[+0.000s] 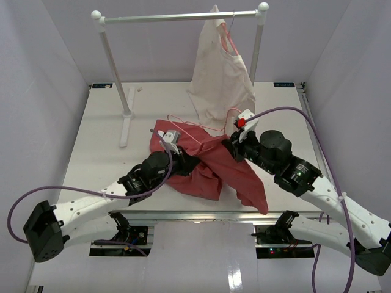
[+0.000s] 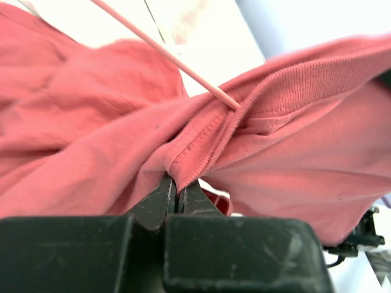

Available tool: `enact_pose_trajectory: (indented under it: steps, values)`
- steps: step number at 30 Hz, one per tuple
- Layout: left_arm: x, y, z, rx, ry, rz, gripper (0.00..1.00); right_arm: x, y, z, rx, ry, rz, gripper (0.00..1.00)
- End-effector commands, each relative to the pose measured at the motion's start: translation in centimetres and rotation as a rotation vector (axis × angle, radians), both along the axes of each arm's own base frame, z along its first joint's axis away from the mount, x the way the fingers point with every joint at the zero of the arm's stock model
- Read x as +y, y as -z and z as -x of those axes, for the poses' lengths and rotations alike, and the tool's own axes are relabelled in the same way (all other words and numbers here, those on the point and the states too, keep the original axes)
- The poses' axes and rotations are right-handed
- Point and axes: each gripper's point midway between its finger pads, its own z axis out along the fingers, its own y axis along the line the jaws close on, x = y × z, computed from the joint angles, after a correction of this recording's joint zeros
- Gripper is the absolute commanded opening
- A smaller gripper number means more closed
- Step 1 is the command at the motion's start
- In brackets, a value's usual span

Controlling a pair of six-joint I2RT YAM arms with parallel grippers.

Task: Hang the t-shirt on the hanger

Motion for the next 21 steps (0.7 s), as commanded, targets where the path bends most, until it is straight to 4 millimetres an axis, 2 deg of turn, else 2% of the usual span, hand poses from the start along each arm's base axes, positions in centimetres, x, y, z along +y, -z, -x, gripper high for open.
enact_pose_trajectory:
  steps: [1, 3, 5, 6, 8, 9, 11, 16, 20, 21]
  values:
    - [6.3, 1.3, -0.7, 0.016, -0.194, -0.208, 0.09, -3.5, -4.1, -0.6, -0.164, 0.115, -0.022, 0.08]
    - [6.4, 0.5, -0.3, -0.004, -0.167, -0.208, 0.21, -3.5, -4.2, -0.3, -0.167, 0.101, -0.03, 0.08]
    - [5.9, -0.1, 0.0, -0.011, -0.127, -0.203, 0.26, -3.2, -4.2, 0.0, -0.164, 0.077, -0.037, 0.08]
    - [5.7, -0.2, 0.2, -0.01, -0.114, -0.202, 0.21, -3.1, -4.3, 0.1, -0.164, 0.07, -0.039, 0.08]
    - [5.1, 0.1, 0.3, -0.002, -0.088, -0.2, 0.03, -2.7, -4.3, 0.2, -0.156, 0.052, -0.046, 0.08]
    - [5.0, 0.2, 0.4, 0.001, -0.081, -0.201, 0.0, -2.6, -4.3, 0.2, -0.155, 0.049, -0.048, 0.08]
    - [4.0, 0.7, 0.6, -0.001, -0.032, -0.196, 0.0, -2.3, -4.3, 0.3, -0.151, 0.035, -0.054, 0.08]
    - [3.2, 1.4, 0.4, 0.008, -0.008, -0.208, 0.0, -2.0, -3.9, 0.3, -0.14, 0.029, -0.056, 0.08]
    - [1.6, 0.1, 1.2, -0.017, 0.065, -0.114, 0.33, -1.9, -3.5, 0.2, -0.128, 0.035, -0.058, 0.08]
    - [1.3, -0.2, 1.3, -0.017, 0.077, -0.093, 0.38, -1.8, -3.5, 0.2, -0.125, 0.032, -0.059, 0.08]
